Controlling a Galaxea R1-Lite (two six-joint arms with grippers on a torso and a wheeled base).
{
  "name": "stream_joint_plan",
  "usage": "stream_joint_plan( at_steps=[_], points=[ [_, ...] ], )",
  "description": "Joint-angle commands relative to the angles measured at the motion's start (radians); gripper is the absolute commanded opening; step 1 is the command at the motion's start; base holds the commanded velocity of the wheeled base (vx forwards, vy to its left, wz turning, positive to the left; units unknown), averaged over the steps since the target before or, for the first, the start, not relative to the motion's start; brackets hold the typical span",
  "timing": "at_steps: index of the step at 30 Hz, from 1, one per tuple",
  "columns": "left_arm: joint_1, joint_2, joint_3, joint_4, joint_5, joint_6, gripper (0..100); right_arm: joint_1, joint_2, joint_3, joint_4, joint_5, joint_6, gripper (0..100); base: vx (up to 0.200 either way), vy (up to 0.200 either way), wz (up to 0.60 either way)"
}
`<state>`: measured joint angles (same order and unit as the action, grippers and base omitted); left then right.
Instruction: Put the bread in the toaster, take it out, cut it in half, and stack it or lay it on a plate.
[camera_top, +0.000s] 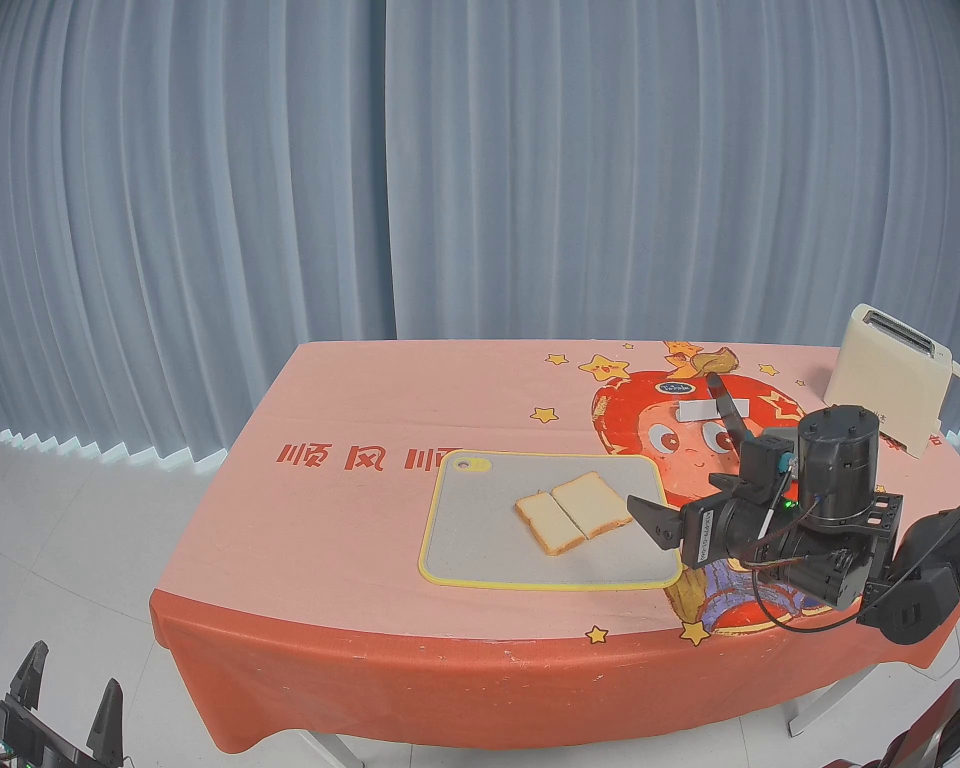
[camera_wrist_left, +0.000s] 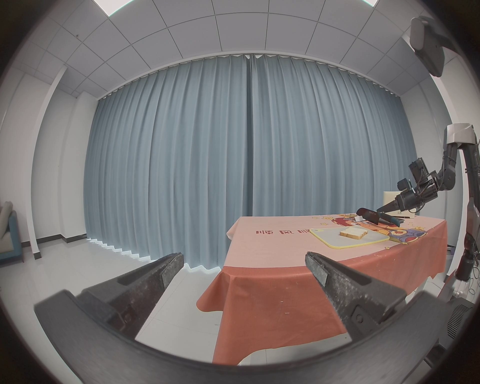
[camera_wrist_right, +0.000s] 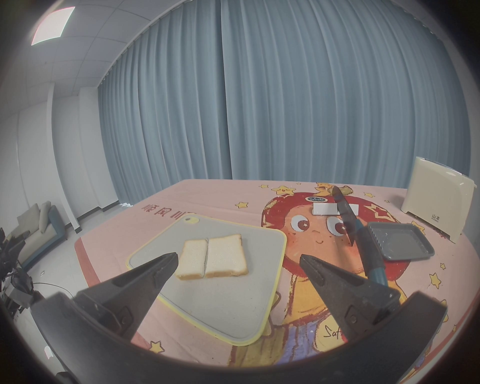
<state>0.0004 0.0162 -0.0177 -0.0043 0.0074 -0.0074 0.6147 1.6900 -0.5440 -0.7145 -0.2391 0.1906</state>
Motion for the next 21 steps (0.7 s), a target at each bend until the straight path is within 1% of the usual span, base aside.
stream_joint_plan(
  at_steps=[1,5,8,10,13,15,18,19,21],
  points=[
    [0.0,-0.01,0.018,0.0,0.0,0.0,100,0.004,0.033,0.006,0.0,0.0,0.0,100,0.0,0.0,0.0],
    [0.001,-0.01,0.018,0.0,0.0,0.0,100,0.013,0.039,-0.007,0.003,0.0,-0.002,100,0.0,0.0,0.0],
    [0.001,-0.01,0.018,0.0,0.0,0.0,100,-0.007,0.076,-0.059,0.013,0.001,-0.007,100,0.0,0.0,0.0],
    [0.0,-0.01,0.018,0.0,0.0,0.0,100,-0.01,0.083,-0.065,0.012,0.001,-0.007,100,0.0,0.0,0.0],
    [0.001,-0.01,0.018,0.0,0.0,0.0,100,-0.036,0.146,-0.12,0.01,0.014,-0.008,100,0.0,0.0,0.0],
    [0.0,-0.01,0.018,0.0,0.0,0.0,100,-0.064,0.165,-0.151,0.013,0.012,-0.014,100,0.0,0.0,0.0],
    [0.0,-0.01,0.018,0.0,0.0,0.0,100,-0.085,0.175,-0.198,0.021,0.015,-0.037,100,0.0,0.0,0.0],
    [0.0,-0.01,0.018,0.0,0.0,0.0,100,-0.095,0.177,-0.218,0.036,0.017,-0.05,100,0.0,0.0,0.0],
    [0.001,-0.01,0.018,0.0,0.0,0.0,100,-0.095,0.175,-0.246,0.079,0.017,-0.056,100,0.0,0.0,0.0]
  ],
)
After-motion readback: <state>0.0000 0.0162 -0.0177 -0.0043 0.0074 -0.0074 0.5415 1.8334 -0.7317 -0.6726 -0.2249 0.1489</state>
